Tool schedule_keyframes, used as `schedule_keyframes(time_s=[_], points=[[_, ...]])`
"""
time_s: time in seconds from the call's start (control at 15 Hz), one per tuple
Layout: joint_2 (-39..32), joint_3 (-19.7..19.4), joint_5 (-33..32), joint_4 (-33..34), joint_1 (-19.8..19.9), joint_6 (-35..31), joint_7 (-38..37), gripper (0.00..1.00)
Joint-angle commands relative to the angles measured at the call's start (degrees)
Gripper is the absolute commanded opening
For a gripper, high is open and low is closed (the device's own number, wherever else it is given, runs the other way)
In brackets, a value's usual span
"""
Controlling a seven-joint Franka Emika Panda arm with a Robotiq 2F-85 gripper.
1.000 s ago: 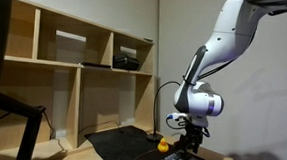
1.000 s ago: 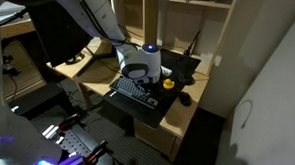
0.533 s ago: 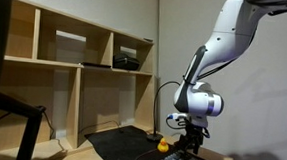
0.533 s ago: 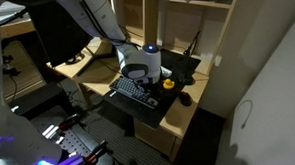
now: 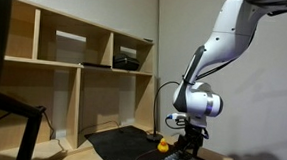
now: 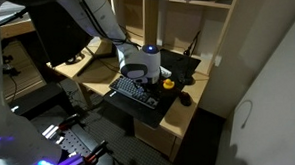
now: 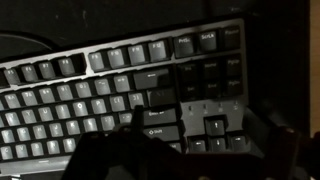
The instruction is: Press on the keyboard
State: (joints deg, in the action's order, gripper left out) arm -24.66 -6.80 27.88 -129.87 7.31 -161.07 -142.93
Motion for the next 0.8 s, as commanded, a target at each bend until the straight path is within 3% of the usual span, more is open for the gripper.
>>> schedule_keyframes(time_s=[0.0, 0.13, 0.2, 0.73], points=[[0.0, -0.3, 0.0, 0.0, -0.3, 0.2, 0.0, 1.0], [-3.9, -4.3, -3.9, 1.4, -3.1, 0.9, -5.8, 1.0], [-0.8, -1.7, -2.2, 0.0, -1.2, 0.3, -2.9, 1.0], [-2.7, -3.3, -3.7, 0.5, -2.4, 0.3, -5.2, 1.0]])
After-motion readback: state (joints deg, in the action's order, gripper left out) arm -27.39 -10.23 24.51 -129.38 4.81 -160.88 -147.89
